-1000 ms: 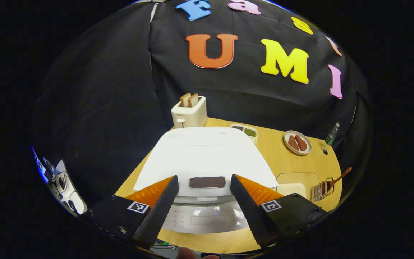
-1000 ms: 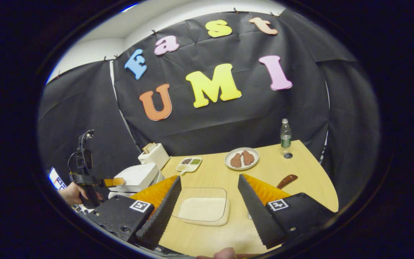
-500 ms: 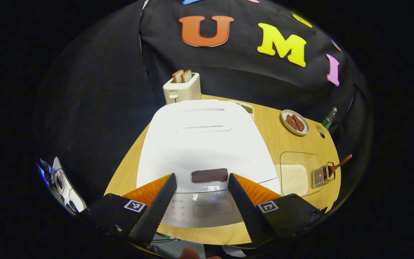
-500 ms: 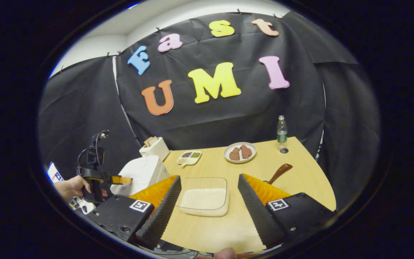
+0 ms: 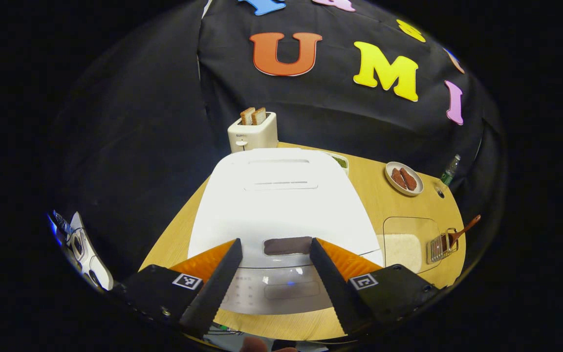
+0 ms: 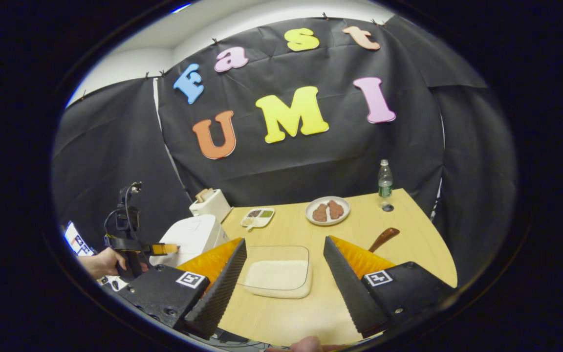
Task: Close the left gripper, press the button to open the rice cooker; take a wooden spoon from the chopstick holder with the right hand, scoop a spoonful of rice and pour it into the rice cooker, then put the wooden spoon back into the chopstick holder.
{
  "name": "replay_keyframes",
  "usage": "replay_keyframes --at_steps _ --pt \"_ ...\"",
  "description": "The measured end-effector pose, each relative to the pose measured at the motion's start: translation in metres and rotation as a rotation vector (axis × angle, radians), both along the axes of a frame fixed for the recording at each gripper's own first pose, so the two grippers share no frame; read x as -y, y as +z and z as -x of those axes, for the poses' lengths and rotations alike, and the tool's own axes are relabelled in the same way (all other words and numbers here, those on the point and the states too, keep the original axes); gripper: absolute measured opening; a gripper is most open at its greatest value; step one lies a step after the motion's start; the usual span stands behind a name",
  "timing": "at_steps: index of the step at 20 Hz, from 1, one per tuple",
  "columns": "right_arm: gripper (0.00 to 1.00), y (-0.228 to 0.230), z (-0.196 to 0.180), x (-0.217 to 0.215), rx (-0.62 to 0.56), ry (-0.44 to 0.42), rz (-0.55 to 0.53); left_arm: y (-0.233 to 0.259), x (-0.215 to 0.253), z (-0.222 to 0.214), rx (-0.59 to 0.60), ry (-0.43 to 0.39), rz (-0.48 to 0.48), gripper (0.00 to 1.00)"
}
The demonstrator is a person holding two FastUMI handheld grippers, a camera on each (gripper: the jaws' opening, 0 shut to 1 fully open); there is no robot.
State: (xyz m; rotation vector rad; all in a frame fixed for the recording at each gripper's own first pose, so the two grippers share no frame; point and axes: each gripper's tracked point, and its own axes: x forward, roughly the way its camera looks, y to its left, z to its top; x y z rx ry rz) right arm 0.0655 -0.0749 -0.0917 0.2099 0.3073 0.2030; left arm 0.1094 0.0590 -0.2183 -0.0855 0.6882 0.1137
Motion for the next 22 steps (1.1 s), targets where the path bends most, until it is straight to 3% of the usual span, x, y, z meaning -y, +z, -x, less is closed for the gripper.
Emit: replay_keyframes --at_steps 5,15,22 --pt "0.99 0.035 0.023 -0.005 0.088 -0.071 0.085 0.05 0.009 0.031 0.154 -0.033 0.048 0.93" --pt "1.0 0.094 0.142 -0.058 0.246 -0.154 0.186 0.185 0.058 0.193 0.576 -0.229 0.044 0.93" --pt "0.99 0.082 0.213 -0.093 0.286 -0.146 0.2 0.213 0.046 0.266 0.7 -0.181 0.0 0.94"
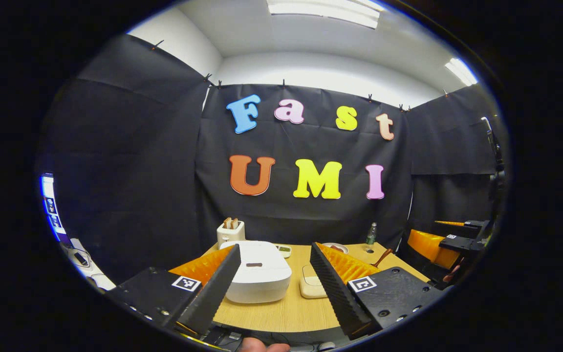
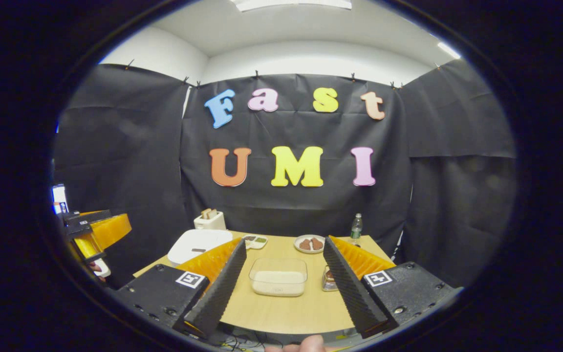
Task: Close the left gripper, press the button to open the rice cooker; take a wooden spoon from the chopstick holder with the right hand, scoop a spoonful of rice and pour it into the rice cooker, then put the wooden spoon back into the chopstick holder.
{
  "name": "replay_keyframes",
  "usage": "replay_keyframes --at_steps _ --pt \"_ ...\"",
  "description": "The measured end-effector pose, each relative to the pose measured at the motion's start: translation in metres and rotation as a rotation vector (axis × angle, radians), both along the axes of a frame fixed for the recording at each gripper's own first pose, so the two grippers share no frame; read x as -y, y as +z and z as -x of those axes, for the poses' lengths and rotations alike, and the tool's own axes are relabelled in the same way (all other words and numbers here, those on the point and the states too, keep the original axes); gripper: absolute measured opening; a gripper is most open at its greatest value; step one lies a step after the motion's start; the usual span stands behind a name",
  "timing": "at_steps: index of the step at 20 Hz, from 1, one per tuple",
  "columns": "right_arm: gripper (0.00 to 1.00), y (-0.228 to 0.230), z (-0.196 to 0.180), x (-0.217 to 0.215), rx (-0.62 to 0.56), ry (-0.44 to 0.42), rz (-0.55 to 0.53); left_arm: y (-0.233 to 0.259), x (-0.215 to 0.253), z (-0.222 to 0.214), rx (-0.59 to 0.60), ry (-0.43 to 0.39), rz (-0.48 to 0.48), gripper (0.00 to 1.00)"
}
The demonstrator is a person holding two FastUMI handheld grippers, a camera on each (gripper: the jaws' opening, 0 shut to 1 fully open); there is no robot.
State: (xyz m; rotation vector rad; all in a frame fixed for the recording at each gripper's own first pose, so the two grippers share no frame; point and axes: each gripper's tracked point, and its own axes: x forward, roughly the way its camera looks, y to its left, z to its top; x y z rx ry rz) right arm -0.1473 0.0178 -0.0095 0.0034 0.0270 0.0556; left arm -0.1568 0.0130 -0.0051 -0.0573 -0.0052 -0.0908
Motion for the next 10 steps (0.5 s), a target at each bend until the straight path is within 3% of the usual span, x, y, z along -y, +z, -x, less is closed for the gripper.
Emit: replay_keyframes --at_steps 10 --pt "1.0 -0.009 0.026 -0.012 0.036 0.034 -0.009 0.002 0.009 0.024 0.041 0.014 -0.011 0.94"
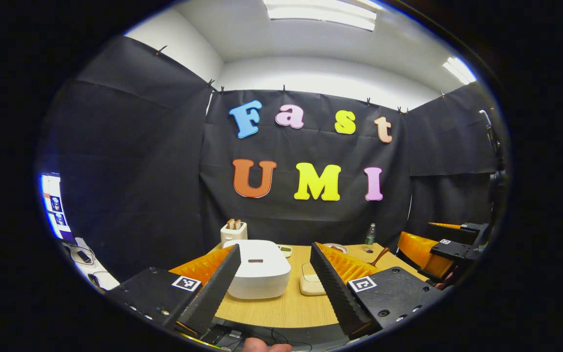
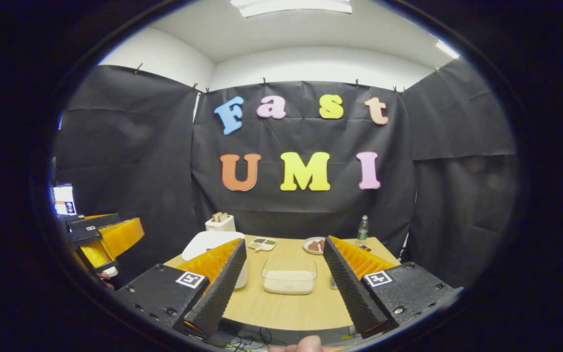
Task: Close the left gripper, press the button to open the rice cooker; take a wooden spoon from the chopstick holder with the right hand, scoop a spoonful of rice and pour it into the rice cooker, then put the wooden spoon back into the chopstick holder.
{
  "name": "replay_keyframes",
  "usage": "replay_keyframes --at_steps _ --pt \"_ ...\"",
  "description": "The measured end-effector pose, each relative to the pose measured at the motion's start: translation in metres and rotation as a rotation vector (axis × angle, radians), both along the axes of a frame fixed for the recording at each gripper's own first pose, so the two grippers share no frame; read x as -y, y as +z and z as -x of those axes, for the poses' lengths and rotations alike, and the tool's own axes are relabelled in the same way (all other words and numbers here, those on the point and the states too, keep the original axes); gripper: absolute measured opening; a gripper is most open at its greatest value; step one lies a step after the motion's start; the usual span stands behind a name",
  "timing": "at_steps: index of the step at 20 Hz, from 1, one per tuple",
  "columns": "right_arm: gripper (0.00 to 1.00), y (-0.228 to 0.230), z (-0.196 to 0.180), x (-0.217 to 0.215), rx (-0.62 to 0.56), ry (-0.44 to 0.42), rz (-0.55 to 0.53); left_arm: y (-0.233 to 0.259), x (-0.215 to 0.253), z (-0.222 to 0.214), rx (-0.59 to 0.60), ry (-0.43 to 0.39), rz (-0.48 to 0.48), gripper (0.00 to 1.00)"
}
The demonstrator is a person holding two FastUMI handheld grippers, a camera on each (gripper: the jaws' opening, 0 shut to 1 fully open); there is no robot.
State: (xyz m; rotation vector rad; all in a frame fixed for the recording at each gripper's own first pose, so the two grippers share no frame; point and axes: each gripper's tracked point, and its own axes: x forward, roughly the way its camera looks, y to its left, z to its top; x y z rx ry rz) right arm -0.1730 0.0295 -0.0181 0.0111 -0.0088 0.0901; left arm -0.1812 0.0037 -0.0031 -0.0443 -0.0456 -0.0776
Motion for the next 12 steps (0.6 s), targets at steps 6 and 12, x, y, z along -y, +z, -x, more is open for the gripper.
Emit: replay_keyframes --at_steps 6,12 --pt "1.0 -0.006 -0.006 0.011 -0.008 -0.005 -0.002 0.004 0.012 -0.01 0.024 -0.005 -0.017 0.94" --pt "0.99 -0.009 -0.01 0.016 -0.004 -0.001 -0.006 0.004 0.018 -0.014 0.021 -0.011 -0.05 0.94"
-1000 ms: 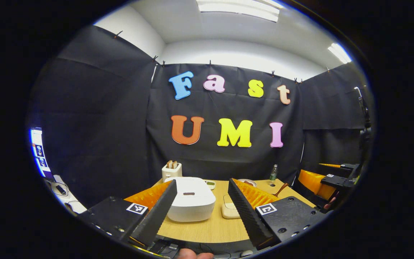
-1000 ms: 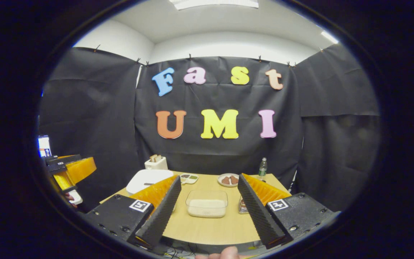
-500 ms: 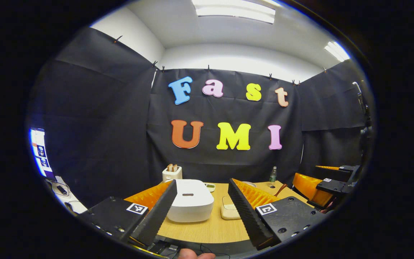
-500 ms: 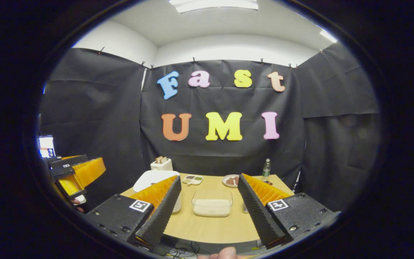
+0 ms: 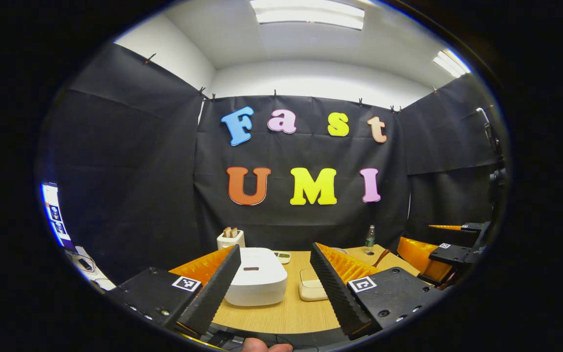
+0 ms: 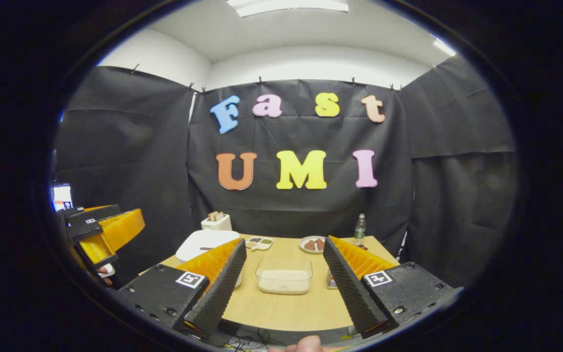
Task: Close the left gripper, press the button to open the rice cooker; take a wooden spoon from the chopstick holder with the right hand, scoop a spoonful of rice and pour it into the rice cooker, then put the wooden spoon back into the chopstick holder.
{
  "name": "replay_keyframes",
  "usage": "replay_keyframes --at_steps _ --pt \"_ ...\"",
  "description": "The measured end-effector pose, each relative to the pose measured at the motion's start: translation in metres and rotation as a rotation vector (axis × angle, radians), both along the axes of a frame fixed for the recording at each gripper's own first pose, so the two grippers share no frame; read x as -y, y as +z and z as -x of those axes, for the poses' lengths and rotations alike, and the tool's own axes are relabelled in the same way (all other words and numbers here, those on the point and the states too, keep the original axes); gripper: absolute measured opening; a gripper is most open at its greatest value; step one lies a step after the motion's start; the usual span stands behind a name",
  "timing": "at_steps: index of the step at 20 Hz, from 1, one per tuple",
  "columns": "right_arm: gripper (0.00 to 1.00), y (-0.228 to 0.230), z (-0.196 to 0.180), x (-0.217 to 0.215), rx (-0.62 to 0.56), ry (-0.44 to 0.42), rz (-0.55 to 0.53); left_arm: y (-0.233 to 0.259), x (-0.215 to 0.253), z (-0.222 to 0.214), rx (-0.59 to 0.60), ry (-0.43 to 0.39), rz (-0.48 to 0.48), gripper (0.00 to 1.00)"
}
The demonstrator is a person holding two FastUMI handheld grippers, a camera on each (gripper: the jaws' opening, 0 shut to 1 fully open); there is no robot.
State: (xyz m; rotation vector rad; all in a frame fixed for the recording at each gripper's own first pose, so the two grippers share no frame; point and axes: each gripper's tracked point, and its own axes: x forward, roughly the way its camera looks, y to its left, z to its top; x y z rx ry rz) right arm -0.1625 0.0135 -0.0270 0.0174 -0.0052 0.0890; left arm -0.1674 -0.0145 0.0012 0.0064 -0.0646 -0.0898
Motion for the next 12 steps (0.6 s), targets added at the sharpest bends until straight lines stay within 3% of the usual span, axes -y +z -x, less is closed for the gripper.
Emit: replay_keyframes --at_steps 12 --pt "1.0 -0.005 -0.003 -0.004 -0.002 0.022 -0.023 -0.006 -0.005 0.007 -0.016 0.028 0.006 0.94"
